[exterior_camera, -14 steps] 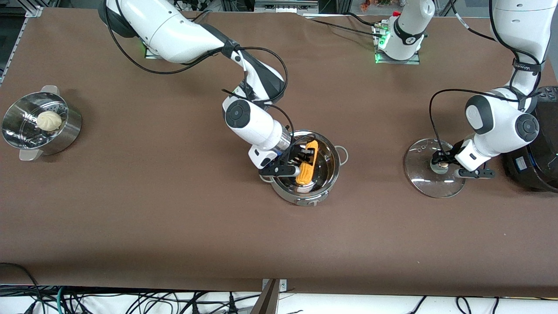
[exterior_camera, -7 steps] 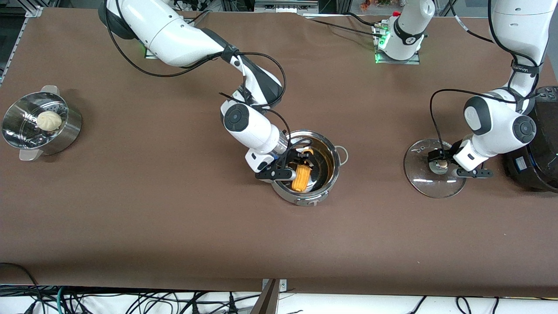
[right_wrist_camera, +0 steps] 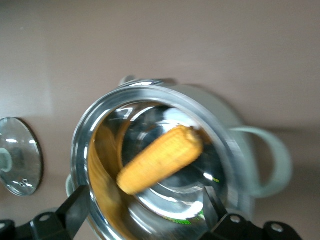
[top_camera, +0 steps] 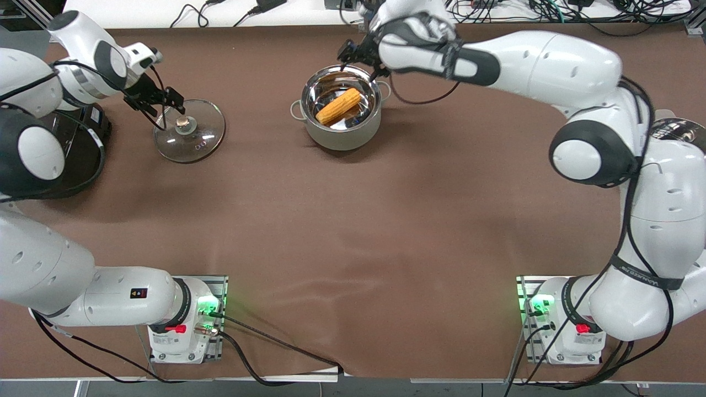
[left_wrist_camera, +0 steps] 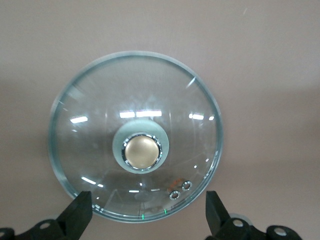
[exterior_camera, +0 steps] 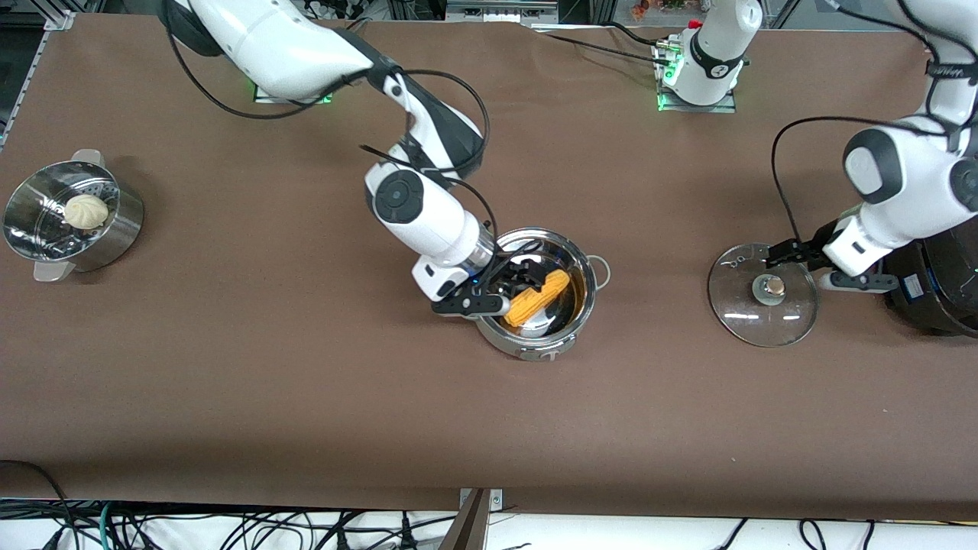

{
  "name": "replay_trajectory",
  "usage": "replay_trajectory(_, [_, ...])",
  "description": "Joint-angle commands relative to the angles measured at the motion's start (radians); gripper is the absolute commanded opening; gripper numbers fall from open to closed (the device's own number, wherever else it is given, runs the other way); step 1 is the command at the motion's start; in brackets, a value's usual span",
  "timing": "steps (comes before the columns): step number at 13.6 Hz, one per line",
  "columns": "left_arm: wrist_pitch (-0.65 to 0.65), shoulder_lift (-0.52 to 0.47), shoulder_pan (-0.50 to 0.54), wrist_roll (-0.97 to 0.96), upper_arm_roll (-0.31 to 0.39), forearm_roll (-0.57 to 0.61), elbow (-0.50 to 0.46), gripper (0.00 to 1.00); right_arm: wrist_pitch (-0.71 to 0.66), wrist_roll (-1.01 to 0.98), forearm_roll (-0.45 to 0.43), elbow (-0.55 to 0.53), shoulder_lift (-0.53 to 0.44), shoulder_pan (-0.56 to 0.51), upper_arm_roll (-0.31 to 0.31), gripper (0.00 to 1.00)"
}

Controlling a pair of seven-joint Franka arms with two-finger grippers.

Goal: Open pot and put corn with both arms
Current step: 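Open both grippers, releasing the corn and the lid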

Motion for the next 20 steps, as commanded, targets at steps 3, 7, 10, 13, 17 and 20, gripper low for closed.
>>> replay_trajectory(3, [-0.132,-0.203,0.018,-0.023,0.003,0.096,0.017,1.0,-0.453,-0.257,0.009,-0.029,-0.224,-0.223,0.002,1.0])
replay_trajectory(7, [-0.501,-0.22,0.016,-0.143,-0.02,0.179,0.283,1.0,-0.702,-0.455,0.0,-0.023,-0.308,-0.45,0.001,1.0])
replay_trajectory(10, [-0.639,-0.218,0.016,-0.174,-0.02,0.192,0.411,1.0,-0.772,-0.526,-0.024,-0.025,-0.364,-0.561,-0.004,1.0])
replay_trajectory(13, [-0.771,-0.218,0.018,-0.174,-0.017,0.192,0.538,1.0,-0.754,-0.567,-0.06,-0.152,-0.521,-0.512,-0.143,1.0])
replay_trajectory(17, [-0.85,-0.217,0.018,-0.172,-0.044,0.193,0.608,1.0,-0.635,-0.502,-0.05,-0.311,-0.672,-0.446,-0.311,1.0])
replay_trajectory(20, [-0.851,-0.217,0.022,-0.168,-0.055,0.189,0.606,1.0,-0.652,-0.515,-0.039,-0.405,-0.762,-0.455,-0.312,1.0])
